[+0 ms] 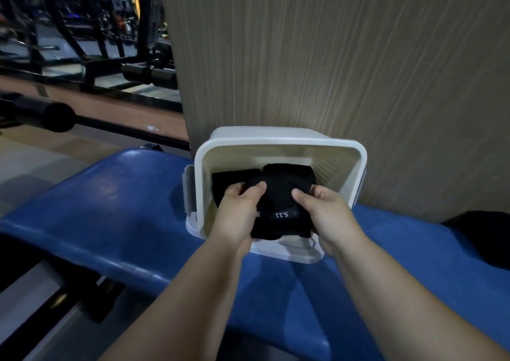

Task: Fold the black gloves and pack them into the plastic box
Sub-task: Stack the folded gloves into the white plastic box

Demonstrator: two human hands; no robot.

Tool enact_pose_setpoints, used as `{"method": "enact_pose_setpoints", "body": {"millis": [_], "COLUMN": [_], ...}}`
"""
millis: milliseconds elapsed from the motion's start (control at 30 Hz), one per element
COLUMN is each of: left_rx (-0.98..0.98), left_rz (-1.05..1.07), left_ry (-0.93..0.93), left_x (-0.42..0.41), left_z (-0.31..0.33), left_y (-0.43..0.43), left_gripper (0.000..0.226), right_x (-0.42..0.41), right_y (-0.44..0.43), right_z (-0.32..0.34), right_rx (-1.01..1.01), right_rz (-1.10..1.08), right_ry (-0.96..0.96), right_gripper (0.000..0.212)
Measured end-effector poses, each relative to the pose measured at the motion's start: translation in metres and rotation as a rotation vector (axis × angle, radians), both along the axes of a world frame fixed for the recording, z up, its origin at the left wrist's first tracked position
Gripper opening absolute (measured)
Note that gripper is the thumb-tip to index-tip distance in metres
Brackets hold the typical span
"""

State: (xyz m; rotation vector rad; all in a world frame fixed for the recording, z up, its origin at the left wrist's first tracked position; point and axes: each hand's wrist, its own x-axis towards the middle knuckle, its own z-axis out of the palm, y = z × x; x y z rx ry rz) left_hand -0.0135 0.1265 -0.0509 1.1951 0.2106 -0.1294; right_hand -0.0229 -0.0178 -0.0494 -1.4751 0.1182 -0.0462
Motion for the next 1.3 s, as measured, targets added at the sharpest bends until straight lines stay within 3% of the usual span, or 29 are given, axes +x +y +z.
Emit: {"method": "enact_pose_setpoints", "body": {"millis": [267,400,433,600,800,1033,1200,1300], "left_rx": [0.042,0.035,0.037,0.16,0.338,0.517,0.783,0.865], "left_rz": [0.051,0.131,0.143,0.2,0.261,0.262,0.277,0.304], "left_ry": [-0.095,-0.097,-0.09,-0.027,-0.01,-0.071,-0.232,-0.342], "left_x": [0.006,0.009,0.009,0.017,0.018,0.015,0.007,0.009], "left_z": [0.001,0.003,0.002,-0.008,-0.005,-0.007,-0.003,-0.005], "left_y": [0.014,0.02,0.021,0.021,0.018,0.01,0.004,0.005], "left_gripper": [0.027,0.026,0.027,0.046,0.066,0.074,0.069,0.064], "right_x": [0.046,0.067,0.071,0.08,0.09,0.088,0.086,0.086], "right_y": [0.027,0.043,0.046,0.056,0.061,0.06,0.052,0.049], "right_z": [0.025,0.028,0.028,0.03,0.022,0.012,0.006,0.005], "right_rx": [-0.202,-0.393,-0.468,-1.023,-1.329,-1.406,-1.32,-1.244], "right_rz": [-0.106,-0.101,-0.094,-0.114,-0.195,-0.195,-0.218,-0.209], "right_ry": [-0.047,-0.052,-0.043,0.003,0.033,-0.005,-0.078,-0.177], "right_gripper": [0.009,0.035,0.043,0.038,0.041,0.047,0.06,0.055]}}
